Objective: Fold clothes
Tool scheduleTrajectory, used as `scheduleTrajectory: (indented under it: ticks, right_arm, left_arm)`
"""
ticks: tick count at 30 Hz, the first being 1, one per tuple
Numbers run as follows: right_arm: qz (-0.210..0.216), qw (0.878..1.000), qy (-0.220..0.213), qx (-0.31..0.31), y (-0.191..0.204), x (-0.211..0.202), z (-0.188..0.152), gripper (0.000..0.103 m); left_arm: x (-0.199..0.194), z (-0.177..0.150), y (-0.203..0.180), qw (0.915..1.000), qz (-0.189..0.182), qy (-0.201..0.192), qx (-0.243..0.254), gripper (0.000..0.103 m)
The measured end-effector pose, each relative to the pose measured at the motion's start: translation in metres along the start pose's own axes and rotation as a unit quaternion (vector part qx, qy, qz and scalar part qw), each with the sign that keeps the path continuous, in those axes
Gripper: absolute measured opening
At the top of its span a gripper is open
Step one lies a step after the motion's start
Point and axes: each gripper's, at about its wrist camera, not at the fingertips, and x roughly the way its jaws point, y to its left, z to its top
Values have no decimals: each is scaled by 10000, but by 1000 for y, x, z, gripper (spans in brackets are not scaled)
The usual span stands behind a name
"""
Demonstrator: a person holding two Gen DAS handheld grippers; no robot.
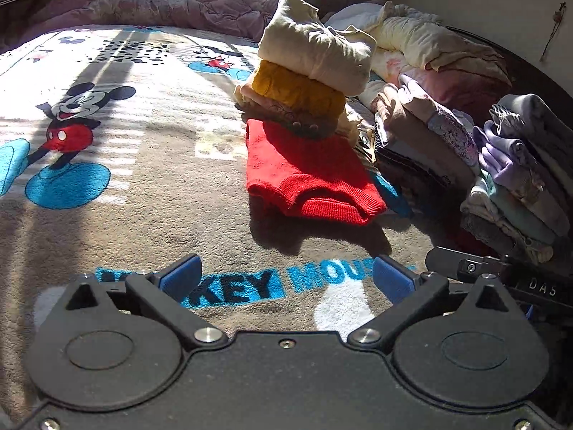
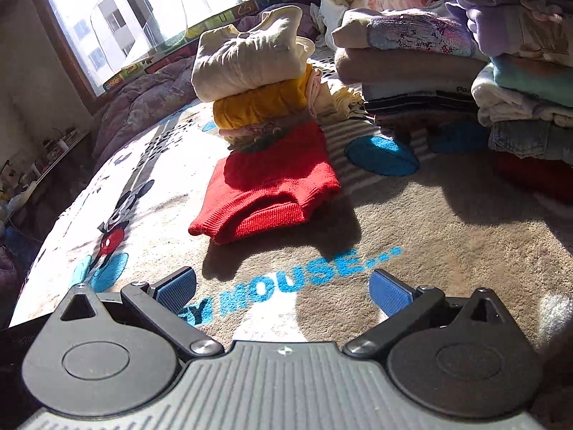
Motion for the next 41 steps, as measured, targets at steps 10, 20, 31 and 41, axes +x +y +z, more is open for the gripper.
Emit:
scheduleTrajectory:
  ticks: [10,20,31,41]
  right_arm:
    - [-474,9968,55,-642,33,-45,11,102]
    - [-771,9931,177,-870,46,-56,14,102]
    - [-864,9925,305,-807,44,-51,15,102]
    - [-890,9924,332,-780,42,-46,19,102]
  left_arm:
    - [-56,14,-30,9953,463,-547,649,103]
    - [-64,18,-36,9963,480,-541,460,103]
    - [-55,17,-42,9934,796,-440,695,103]
    - [-53,16,-46,9929,699,-516,807,103]
